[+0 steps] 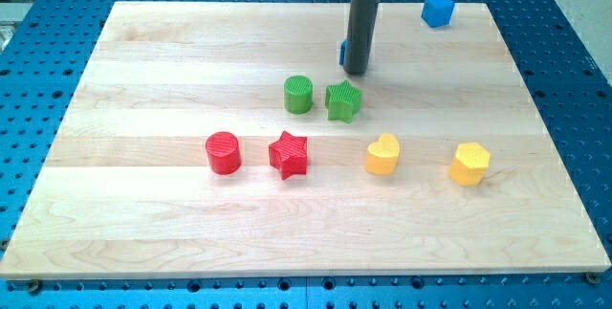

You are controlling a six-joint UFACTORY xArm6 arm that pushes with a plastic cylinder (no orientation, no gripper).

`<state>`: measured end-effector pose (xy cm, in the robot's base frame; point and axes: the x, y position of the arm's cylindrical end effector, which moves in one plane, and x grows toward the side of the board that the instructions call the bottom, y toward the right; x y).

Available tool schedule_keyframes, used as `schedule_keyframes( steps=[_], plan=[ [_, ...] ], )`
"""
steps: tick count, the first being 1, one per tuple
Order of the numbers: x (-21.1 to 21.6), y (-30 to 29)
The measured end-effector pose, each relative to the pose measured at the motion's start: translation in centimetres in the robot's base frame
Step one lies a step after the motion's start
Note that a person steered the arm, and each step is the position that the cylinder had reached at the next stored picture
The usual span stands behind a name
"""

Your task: Place the blue triangle diagonally below the blue cube

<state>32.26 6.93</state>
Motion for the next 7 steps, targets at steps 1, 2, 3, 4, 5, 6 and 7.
schedule_keyframes(
  steps=[1, 2, 3, 4, 5, 6, 7],
  plan=[
    [-3.7, -3.5],
    [-5.7, -8.5],
    [-5.4, -4.4],
    [-5.1, 4.0],
    [-5.1, 10.5],
    [-5.1, 13.1],
    [-2.5, 10.2]
  ],
)
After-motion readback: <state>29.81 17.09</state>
